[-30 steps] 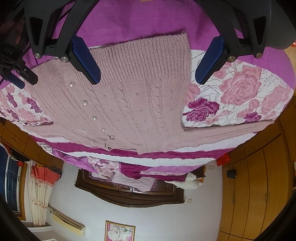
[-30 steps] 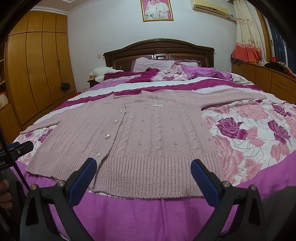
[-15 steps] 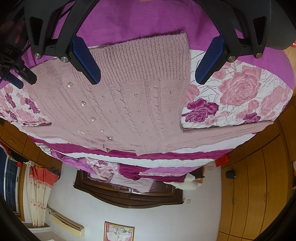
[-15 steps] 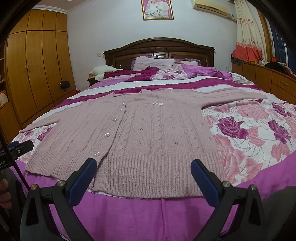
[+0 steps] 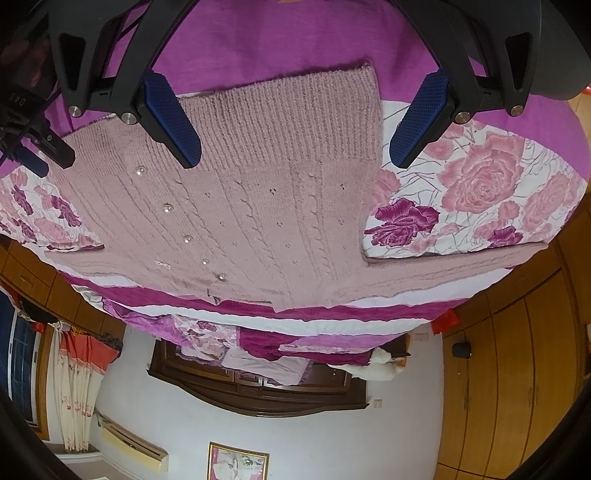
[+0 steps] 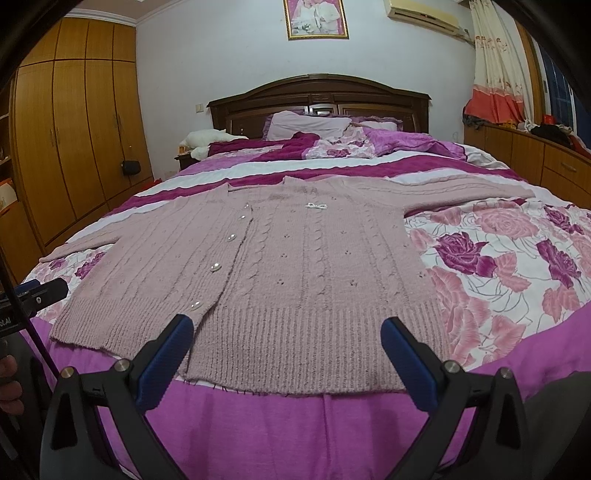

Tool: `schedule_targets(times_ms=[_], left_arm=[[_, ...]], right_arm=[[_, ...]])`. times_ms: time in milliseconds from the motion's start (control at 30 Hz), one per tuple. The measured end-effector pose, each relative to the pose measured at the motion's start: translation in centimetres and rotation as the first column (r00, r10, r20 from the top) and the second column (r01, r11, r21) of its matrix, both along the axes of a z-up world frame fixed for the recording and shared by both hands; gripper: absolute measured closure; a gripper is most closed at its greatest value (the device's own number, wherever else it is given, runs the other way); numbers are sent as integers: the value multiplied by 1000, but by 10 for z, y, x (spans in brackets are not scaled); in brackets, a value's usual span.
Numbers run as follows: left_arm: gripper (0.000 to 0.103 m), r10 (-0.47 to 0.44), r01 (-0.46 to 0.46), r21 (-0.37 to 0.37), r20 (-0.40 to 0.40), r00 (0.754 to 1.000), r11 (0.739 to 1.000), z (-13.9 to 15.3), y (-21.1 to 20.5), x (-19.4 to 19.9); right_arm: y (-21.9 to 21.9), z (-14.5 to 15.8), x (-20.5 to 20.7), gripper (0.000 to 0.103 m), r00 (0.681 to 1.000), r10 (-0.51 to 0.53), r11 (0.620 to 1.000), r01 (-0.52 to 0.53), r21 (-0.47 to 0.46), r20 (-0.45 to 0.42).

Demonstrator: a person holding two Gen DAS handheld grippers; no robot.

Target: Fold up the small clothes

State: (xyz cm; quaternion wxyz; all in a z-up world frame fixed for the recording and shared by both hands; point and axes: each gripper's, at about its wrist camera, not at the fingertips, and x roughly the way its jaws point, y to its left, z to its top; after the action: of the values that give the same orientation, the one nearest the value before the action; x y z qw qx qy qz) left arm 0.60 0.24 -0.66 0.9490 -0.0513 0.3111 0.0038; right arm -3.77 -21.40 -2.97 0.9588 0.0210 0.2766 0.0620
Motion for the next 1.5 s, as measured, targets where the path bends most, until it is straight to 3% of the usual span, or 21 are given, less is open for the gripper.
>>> schedule_targets(times_ms=[733,900,1000,1100,1167,1333,1500], left_arm=[[18,4,-4,-15,-16,1000,1000,-3,2,0],[18,45,-45,-27,-24,999,999,-1,9,4],[18,60,-61,-59,-23,998,996,5,19,9],[18,87,-87,-18,2,996,996,17,27,14],[18,75,-75,1,27,997,997,25,34,16],[18,105,-104,-32,33,994,994,38,72,31],[18,184,-185,-181,-22,983,966,44,147,50]], right_arm=[[2,-1,0,0,1000,3,1000,-3,-5,-3],[4,1,2,0,1000,11,1000,-11,4,-11],[3,8,3,0,999,46,996,-47,74,16],[-5,21,2,0,991,108,957,-126,261,81],[-3,27,9,0,985,150,940,-168,296,83],[28,31,35,0,980,193,978,-196,68,46],[63,38,57,0,962,269,961,-266,-69,35]])
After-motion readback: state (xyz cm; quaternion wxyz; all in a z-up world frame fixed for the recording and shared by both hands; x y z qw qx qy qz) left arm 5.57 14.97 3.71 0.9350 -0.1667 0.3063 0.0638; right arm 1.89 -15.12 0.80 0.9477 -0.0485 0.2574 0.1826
